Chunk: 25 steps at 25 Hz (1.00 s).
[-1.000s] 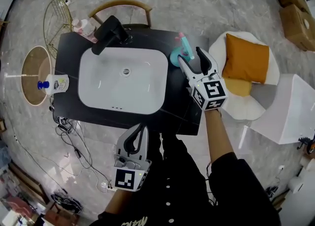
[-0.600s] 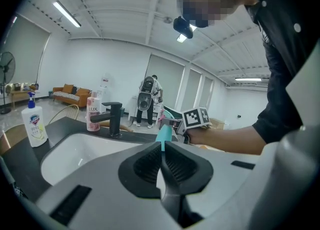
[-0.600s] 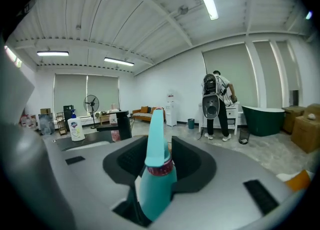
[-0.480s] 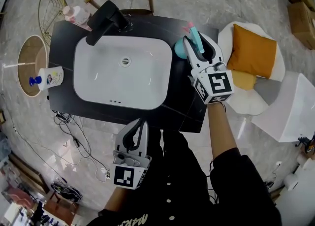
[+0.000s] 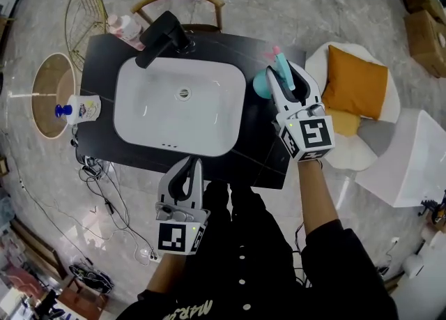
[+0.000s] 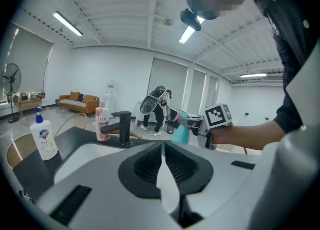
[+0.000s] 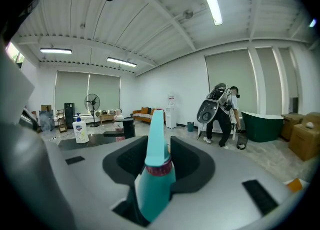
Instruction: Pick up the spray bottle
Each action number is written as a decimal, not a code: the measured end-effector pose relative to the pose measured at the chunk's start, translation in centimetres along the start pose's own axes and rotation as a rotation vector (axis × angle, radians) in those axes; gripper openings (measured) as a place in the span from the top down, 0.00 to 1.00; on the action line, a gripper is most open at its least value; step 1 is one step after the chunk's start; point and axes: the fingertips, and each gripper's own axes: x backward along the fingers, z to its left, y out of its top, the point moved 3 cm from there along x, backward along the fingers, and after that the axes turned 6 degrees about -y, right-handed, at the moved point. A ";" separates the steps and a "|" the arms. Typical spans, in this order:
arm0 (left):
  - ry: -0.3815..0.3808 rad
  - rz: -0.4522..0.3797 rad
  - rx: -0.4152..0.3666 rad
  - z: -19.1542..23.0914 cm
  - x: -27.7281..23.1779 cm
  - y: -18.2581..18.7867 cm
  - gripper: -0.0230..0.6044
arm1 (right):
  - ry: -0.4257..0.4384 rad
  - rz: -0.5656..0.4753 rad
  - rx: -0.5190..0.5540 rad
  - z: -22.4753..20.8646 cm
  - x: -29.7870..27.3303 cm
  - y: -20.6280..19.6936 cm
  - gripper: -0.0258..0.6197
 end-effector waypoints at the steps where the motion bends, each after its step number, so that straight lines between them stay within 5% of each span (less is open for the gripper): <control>1: 0.008 -0.009 -0.009 0.3 0.1 0.6 0.92 | -0.005 -0.004 0.002 0.1 0.8 0.8 0.76; 13: 0.019 -0.181 -0.108 0.3 2.4 9.8 0.92 | -0.099 -0.101 -0.012 1.3 12.9 11.2 0.76; 25: -0.018 -0.278 -0.173 -2.0 4.0 14.6 0.92 | -0.253 -0.181 -0.058 1.1 23.2 13.2 0.76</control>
